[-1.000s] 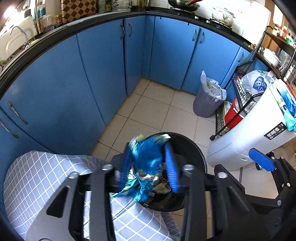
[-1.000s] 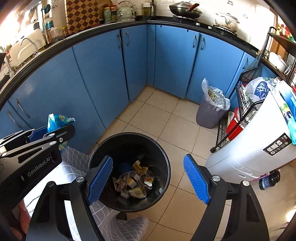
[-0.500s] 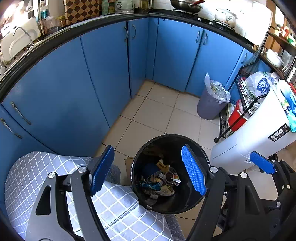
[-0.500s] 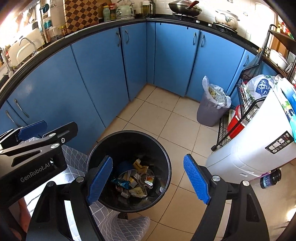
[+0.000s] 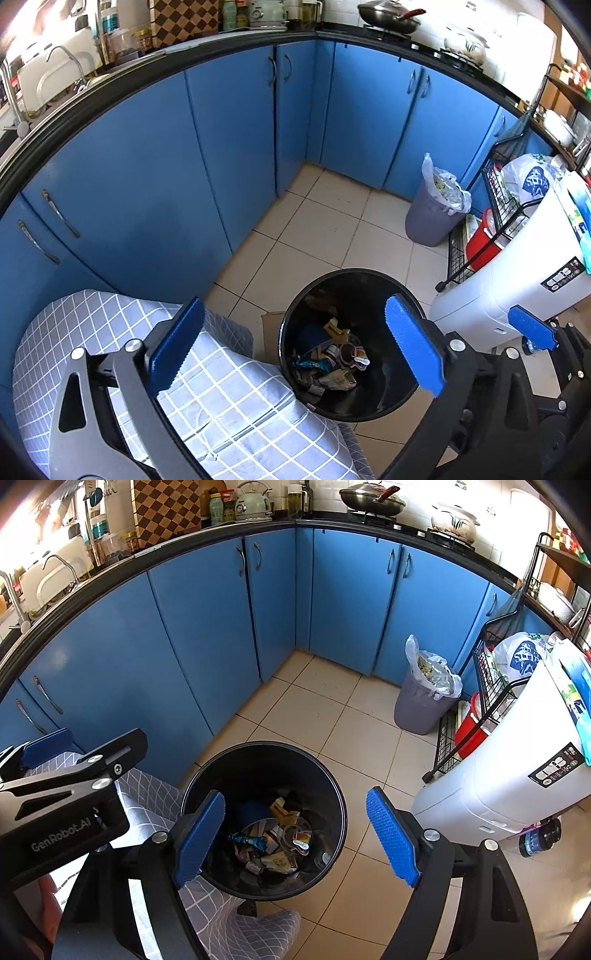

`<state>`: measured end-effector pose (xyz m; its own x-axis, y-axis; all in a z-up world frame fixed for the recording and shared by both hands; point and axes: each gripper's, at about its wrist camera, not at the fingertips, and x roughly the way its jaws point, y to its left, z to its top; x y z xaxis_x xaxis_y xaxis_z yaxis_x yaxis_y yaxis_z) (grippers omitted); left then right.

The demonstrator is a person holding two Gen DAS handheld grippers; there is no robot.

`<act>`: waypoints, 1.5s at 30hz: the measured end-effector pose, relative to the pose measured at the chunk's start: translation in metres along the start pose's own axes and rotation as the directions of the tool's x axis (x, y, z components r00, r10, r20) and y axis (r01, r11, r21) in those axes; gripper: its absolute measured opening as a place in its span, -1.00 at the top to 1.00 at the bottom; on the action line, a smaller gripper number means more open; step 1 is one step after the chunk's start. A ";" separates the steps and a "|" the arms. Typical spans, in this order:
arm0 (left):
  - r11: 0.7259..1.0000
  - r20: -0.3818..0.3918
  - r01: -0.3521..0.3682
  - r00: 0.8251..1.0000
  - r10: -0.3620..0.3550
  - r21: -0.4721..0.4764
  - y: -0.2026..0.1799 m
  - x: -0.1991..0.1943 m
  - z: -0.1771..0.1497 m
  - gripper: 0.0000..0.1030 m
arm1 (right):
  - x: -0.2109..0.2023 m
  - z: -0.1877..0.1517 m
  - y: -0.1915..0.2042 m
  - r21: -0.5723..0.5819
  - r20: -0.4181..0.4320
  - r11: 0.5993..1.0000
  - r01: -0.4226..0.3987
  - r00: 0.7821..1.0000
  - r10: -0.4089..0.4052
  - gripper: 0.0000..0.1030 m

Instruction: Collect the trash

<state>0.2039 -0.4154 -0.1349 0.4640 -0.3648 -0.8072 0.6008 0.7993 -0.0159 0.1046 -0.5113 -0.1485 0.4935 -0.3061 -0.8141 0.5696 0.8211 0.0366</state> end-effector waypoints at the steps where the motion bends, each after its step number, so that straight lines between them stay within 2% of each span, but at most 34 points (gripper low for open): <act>1: 1.000 -0.002 -0.003 1.000 0.003 0.000 0.001 0.000 0.000 -0.93 | -0.001 0.000 0.000 0.001 0.000 1.000 0.000 1.000 0.000 -0.50; 9: 1.000 -0.037 0.000 0.999 0.001 0.003 0.003 -0.001 -0.006 -0.93 | -0.004 -0.003 0.002 0.003 -0.002 1.000 0.002 1.000 -0.002 -0.50; 45: 1.000 -0.024 -0.015 1.000 0.016 0.021 0.011 -0.011 -0.014 -0.93 | -0.013 -0.009 0.000 0.011 -0.002 1.000 0.018 1.000 -0.018 -0.50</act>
<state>0.1964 -0.3965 -0.1346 0.4573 -0.3407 -0.8215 0.6074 0.7943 0.0088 0.0929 -0.5029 -0.1428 0.4818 -0.3198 -0.8158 0.5856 0.8101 0.0284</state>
